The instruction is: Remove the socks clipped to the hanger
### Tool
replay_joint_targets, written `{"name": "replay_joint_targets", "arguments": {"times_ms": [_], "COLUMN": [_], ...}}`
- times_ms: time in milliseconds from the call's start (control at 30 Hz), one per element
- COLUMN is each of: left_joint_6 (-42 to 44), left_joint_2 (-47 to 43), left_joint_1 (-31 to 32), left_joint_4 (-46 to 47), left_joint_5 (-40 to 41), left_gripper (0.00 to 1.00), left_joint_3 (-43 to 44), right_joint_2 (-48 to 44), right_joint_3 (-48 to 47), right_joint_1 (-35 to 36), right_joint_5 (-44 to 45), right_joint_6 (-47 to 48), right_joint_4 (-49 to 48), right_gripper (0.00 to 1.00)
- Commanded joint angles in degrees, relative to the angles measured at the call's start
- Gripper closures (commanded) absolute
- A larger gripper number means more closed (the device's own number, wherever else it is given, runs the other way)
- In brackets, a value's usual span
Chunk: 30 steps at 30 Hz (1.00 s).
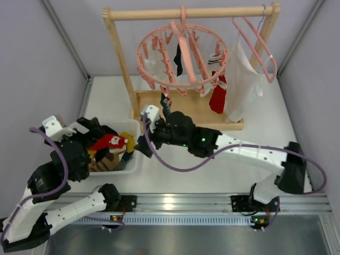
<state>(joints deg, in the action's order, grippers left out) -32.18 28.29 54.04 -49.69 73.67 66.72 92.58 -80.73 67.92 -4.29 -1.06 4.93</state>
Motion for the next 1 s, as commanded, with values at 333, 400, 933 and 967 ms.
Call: {"name": "replay_joint_targets", "arguments": {"times_ms": [333, 400, 933, 967], "left_joint_6": [-10.52, -12.71, -15.37, -12.84], "left_joint_2": [24.42, 30.12, 55.81, 56.17], "left_joint_1": [0.10, 1.85, 13.11, 12.85], "left_joint_4": [18.14, 18.14, 23.05, 27.32], "left_joint_5": [-29.11, -27.27, -4.25, -3.63], "left_gripper": [0.01, 0.02, 0.02, 0.02], "left_joint_3": [-9.33, -7.40, 1.31, 0.79], "right_joint_2": [-38.86, -43.85, -57.68, -57.86], "right_joint_3": [22.71, 25.43, 34.06, 34.23], "right_joint_1": [-2.00, -2.62, -5.26, -5.34], "right_joint_5": [29.83, 33.80, 32.16, 31.72], "right_joint_6": [-14.75, -16.94, -19.86, -19.77], "right_joint_4": [11.41, 13.95, 18.28, 18.01], "right_gripper": [0.01, 0.01, 0.01, 0.01]}}
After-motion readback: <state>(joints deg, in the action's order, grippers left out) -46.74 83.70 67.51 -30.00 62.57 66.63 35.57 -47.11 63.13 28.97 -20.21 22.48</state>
